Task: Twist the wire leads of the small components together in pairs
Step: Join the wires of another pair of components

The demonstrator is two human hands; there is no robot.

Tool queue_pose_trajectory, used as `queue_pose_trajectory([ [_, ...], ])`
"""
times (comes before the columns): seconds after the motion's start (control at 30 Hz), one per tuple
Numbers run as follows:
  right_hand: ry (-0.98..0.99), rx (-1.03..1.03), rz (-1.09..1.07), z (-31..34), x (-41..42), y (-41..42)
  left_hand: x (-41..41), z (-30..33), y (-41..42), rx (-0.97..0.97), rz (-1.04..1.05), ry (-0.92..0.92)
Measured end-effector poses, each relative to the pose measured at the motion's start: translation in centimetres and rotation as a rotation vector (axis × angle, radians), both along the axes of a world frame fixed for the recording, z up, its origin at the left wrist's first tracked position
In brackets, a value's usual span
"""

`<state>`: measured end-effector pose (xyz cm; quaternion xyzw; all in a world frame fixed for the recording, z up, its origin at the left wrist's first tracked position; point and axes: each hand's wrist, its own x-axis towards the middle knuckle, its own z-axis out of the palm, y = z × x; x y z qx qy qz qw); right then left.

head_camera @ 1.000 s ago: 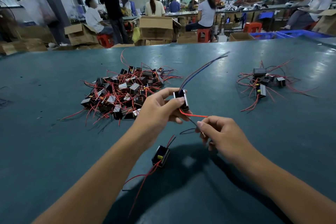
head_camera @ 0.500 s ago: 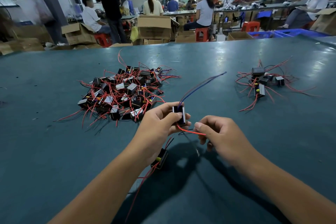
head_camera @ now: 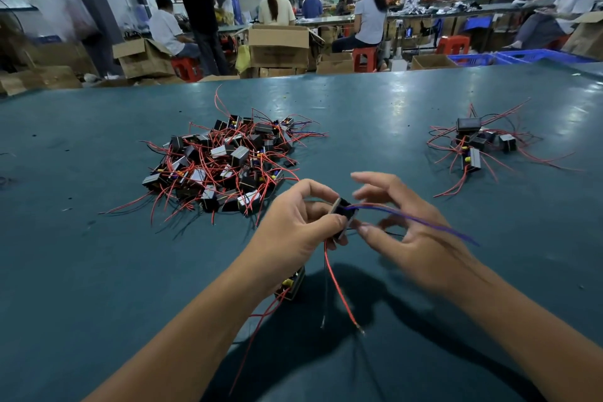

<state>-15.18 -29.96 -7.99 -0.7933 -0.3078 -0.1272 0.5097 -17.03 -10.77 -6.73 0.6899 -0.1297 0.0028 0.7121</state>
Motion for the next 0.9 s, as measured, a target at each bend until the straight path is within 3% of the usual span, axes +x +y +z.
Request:
queue_pose_trajectory([
  [0.13,-0.304,-0.232,0.091,0.8,0.2,-0.5,-0.1,-0.3,-0.1,0.061,-0.06,-0.046],
  [0.3,-0.391,-0.261,-0.048,1.0,0.6,-0.9,0.2,0.1,0.3,0.003,0.018,-0.082],
  [0.43,-0.196,-0.356,-0.101,0.5,1.8,-2.4,1.0,0.0,1.6,0.23,0.318,-0.211],
  [0.63,-0.072,-0.464,-0.04,-1.3,2.8,-2.8,1.7,0.4,3.3,0.346,0.409,-0.215],
  [0.77,-0.086,-0.504,-0.024,-1.9,2.9,-2.8,1.4,0.7,3.7,0.429,0.28,-0.193],
  [0.9,-0.098,-0.46,-0.058,-1.9,3.0,-2.7,0.5,0.7,3.4,0.688,0.084,-0.207],
])
